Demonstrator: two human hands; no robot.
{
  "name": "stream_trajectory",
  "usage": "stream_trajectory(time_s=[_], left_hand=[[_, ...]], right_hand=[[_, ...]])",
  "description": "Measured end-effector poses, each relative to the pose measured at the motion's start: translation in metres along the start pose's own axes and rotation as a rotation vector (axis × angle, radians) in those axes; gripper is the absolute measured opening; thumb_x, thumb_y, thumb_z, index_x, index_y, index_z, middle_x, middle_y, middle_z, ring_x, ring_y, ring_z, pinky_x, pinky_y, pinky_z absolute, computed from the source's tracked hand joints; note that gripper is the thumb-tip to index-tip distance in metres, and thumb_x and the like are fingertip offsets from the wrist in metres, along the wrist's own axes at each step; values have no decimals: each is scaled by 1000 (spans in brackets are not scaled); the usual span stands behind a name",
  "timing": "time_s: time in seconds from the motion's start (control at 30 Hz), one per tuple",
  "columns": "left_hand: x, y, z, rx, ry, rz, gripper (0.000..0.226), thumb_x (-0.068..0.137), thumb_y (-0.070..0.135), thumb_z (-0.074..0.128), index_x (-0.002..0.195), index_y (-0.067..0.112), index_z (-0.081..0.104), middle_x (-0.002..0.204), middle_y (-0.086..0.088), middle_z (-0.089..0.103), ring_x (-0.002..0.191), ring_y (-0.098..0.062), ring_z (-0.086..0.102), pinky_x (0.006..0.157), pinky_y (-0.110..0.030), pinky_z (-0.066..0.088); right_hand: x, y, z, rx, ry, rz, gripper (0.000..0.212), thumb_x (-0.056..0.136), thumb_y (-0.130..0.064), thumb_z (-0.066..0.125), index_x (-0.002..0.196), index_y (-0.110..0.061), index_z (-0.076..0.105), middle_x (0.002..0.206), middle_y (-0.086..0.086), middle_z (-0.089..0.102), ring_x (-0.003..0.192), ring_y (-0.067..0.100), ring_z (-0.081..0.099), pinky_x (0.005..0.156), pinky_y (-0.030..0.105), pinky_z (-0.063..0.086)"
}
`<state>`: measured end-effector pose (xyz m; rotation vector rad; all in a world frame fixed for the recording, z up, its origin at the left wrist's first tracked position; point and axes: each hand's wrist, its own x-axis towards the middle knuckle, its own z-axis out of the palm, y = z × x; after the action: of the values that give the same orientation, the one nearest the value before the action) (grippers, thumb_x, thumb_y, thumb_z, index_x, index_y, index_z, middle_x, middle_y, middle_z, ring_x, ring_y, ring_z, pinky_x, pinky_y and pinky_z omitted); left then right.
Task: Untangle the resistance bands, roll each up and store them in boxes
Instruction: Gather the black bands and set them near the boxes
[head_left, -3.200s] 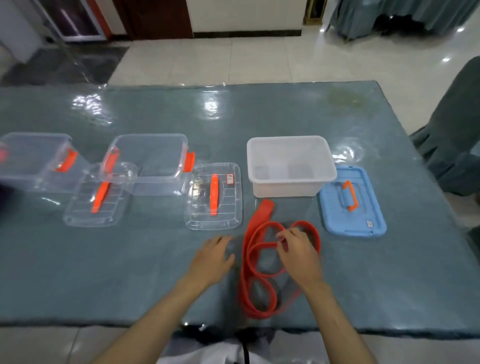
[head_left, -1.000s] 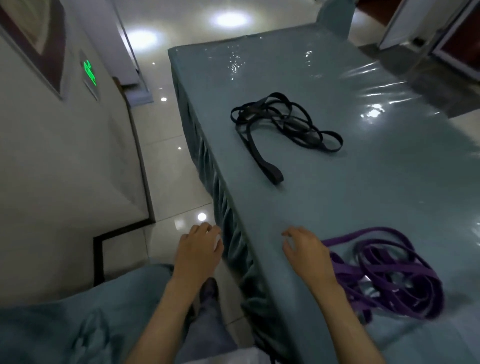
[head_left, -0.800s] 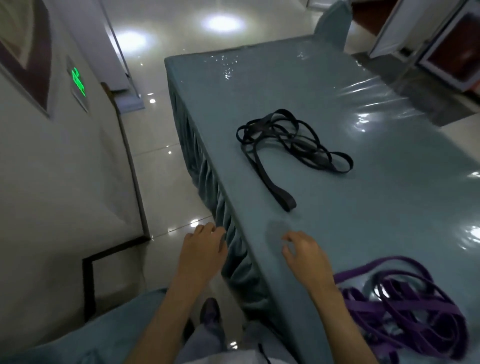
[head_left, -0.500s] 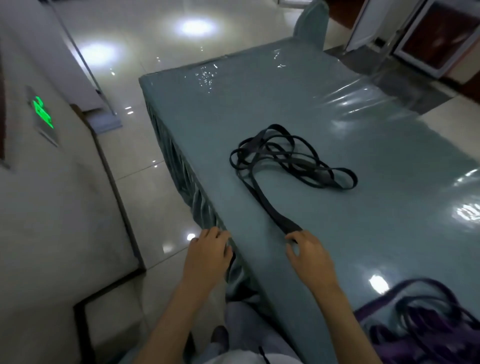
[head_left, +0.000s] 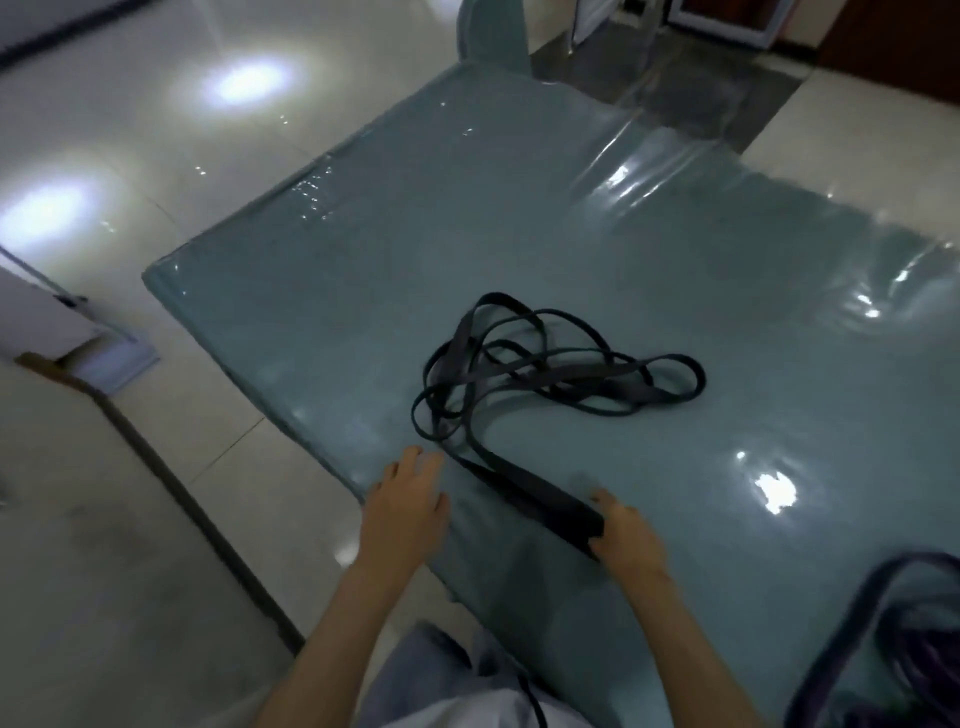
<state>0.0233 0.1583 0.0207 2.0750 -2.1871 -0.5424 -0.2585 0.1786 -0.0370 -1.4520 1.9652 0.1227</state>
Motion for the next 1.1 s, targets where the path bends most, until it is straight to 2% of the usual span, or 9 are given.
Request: stream_trajectory(time_s=[0.17,0.33,0.47,0.6,0.7,0.83,0.93,1.03,1.1], left_hand=[[67,9,-4,45,19,74,46,99,25,63,143,14,58,146,-11,55,124,-34,55,91,-46,52],[140,0,7,56,-71,64,78,94,54,67,160,27,35,171,-13,21,148,-38,34,113,-57,37],[192,-8,25,64,-284,24,116,80,81,66,167,35,3,174,-13,-8,157,-43,12,122,-67,24],[217,-12,42,193,-356,94,125,79,82,65,164,39,-16,174,-15,-18,159,-48,1,121,-74,18],[223,-19,44,184,-332,86,126,82,77,68,162,40,-21,173,-18,-16,158,-50,3,121,-73,19],[228,-40,36,-3,-361,80,113,86,70,69,165,43,-7,173,-17,-5,157,-43,13,120,-66,26],[228,-55,33,-115,-319,103,93,89,63,70,164,45,18,167,-10,23,148,-32,32,116,-55,37],[232,-63,35,-470,-323,116,92,92,35,77,160,51,17,147,-7,48,130,-29,52,105,-43,49],[233,-66,36,-578,-333,120,92,94,28,77,159,53,17,143,-6,51,126,-29,58,102,-42,52]], right_hand=[[11,0,-28,36,221,-16,37,91,7,57,120,-11,70,112,12,73,101,32,70,83,42,58],[37,-9,-53,44,470,-15,25,86,8,68,106,-6,75,107,13,70,103,38,63,83,48,52],[70,-27,-74,-9,501,7,30,83,8,73,107,-9,77,129,12,65,122,38,57,96,50,48],[116,-43,-98,-96,381,50,44,88,-5,74,130,-19,67,160,11,39,147,37,36,111,53,42],[145,-51,-107,-128,277,70,80,92,-18,75,160,-32,35,172,12,16,157,39,21,119,58,36],[178,-60,-114,-252,28,150,118,88,-39,82,167,-38,-6,175,11,-9,162,34,-5,125,66,16],[193,-68,-112,-366,-127,150,131,77,-39,91,167,-32,-4,173,12,6,162,33,3,124,66,20],[193,-75,-103,-460,-160,145,127,73,-41,93,167,-27,7,166,13,18,156,36,18,118,63,35],[187,-77,-93,-544,-129,127,116,76,-42,90,163,-24,16,162,14,23,150,38,27,113,59,42]])
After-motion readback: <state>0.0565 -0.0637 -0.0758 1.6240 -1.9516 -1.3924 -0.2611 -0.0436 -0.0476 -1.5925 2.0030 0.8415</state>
